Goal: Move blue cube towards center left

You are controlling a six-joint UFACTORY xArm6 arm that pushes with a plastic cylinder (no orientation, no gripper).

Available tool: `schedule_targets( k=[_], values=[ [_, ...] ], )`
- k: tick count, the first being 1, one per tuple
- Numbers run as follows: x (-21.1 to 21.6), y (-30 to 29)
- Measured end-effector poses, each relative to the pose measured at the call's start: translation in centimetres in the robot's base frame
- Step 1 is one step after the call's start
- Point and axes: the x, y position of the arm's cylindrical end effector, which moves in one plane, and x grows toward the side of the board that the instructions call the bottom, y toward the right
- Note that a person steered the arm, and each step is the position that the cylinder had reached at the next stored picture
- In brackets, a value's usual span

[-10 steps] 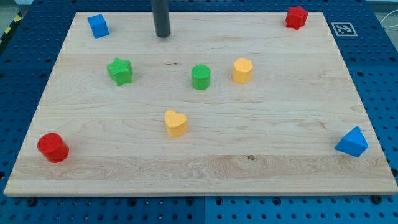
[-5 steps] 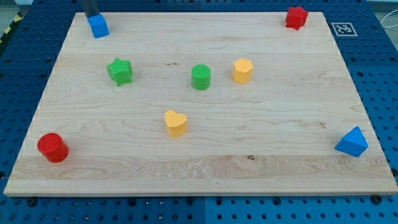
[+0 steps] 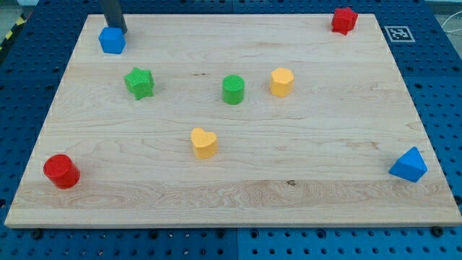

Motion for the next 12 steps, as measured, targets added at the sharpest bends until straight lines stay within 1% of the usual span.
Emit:
schedule_targets(
  k=[4,7,8,10,12],
  values=[
    [4.8,-0.3],
    [5.2,-3.3],
    [6.0,-3.3],
    [9.4,-2.2],
    [10.0,-0.1]
  ],
)
